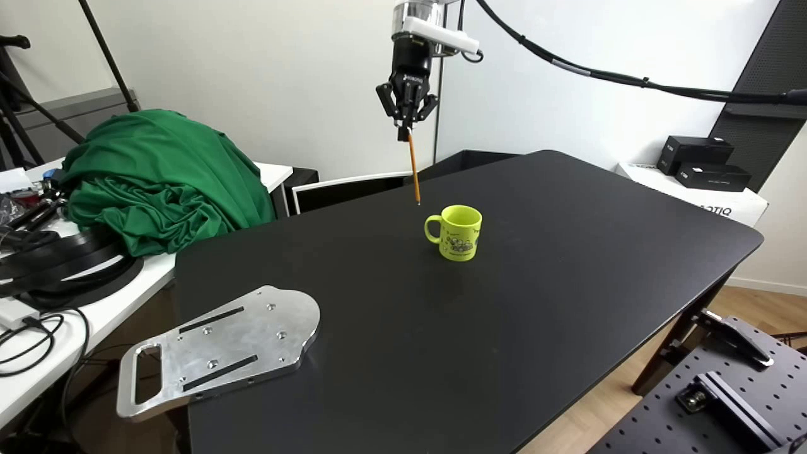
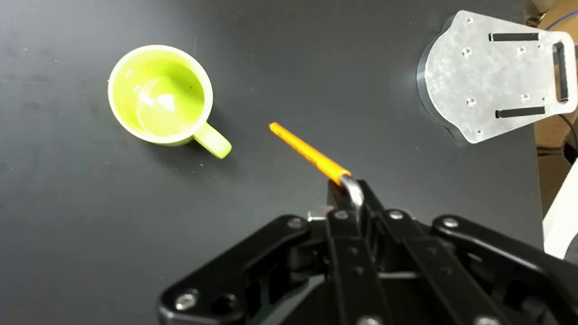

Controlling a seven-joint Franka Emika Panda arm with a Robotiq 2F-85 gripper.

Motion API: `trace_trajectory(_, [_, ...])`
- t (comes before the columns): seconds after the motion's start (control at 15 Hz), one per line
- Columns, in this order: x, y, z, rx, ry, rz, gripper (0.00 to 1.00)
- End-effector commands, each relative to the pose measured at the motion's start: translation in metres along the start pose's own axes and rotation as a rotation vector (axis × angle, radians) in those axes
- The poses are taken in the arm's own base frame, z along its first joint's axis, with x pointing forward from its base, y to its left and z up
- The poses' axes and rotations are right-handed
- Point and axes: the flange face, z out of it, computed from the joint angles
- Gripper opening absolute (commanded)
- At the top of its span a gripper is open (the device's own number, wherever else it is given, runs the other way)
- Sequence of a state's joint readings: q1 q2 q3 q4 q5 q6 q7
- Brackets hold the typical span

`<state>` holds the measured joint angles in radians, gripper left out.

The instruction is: Remove the wrench from the yellow mug and put it on the left side of the table

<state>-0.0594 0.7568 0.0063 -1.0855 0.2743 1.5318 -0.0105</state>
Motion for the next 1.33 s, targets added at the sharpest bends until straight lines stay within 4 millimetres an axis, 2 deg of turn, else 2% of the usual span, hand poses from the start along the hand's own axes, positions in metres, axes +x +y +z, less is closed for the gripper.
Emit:
trace_trajectory(0.0, [0.01,-0.005,0.038,0.033,0.009,-0.071,0.02])
trace_trajectory(0.2, [0.018,-0.011,0.074,0.07,-0.009,-0.117,0.02])
trace_trajectory(0.53, [0.024,-0.02,0.117,0.2,-0.075,-0.101,0.02])
trace_trajectory(0.87, [0.024,-0.02,0.137,0.347,-0.095,-0.098,0.02])
trace_trajectory(1.27, [0.03,-0.006,0.16,0.463,-0.06,-0.073,0.02])
